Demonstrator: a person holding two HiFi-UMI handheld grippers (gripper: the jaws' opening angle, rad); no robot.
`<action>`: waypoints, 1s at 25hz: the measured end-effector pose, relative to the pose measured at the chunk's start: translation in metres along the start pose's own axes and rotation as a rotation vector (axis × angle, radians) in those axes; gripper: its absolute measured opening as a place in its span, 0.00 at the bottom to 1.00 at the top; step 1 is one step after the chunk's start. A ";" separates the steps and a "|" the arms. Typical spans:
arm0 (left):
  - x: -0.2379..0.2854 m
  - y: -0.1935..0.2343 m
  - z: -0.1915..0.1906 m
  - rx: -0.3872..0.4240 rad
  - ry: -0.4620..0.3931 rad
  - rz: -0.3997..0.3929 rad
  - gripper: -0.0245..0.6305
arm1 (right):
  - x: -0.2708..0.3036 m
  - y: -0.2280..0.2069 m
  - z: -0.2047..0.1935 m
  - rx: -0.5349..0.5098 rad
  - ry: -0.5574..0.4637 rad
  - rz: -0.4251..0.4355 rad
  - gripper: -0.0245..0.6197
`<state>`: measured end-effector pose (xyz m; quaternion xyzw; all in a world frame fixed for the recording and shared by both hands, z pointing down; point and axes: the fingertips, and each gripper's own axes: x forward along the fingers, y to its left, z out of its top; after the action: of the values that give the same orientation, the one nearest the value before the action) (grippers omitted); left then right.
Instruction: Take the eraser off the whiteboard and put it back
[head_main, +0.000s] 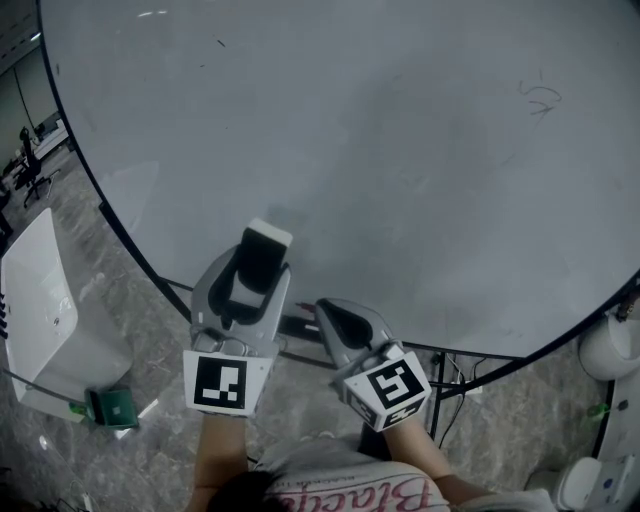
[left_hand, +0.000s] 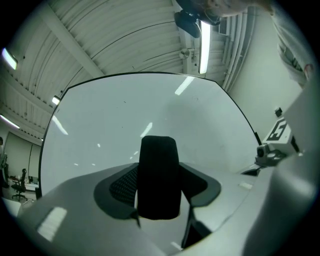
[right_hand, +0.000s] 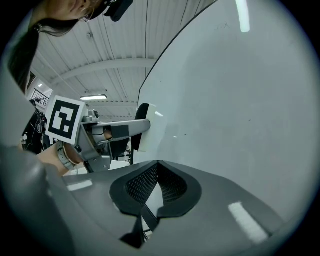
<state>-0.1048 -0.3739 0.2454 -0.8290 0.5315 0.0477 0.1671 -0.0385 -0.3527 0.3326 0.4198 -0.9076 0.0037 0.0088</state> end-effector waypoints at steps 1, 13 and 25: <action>-0.003 -0.002 -0.002 -0.004 0.003 -0.005 0.40 | 0.000 0.000 -0.001 0.000 -0.003 0.002 0.04; -0.043 -0.010 -0.030 -0.076 0.042 -0.011 0.40 | -0.002 -0.001 0.003 -0.016 -0.021 0.004 0.04; -0.048 -0.018 -0.025 -0.058 0.046 0.003 0.40 | -0.013 0.005 0.009 -0.029 -0.039 0.020 0.04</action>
<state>-0.1119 -0.3340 0.2851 -0.8336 0.5349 0.0442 0.1308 -0.0336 -0.3396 0.3233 0.4104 -0.9117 -0.0175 -0.0028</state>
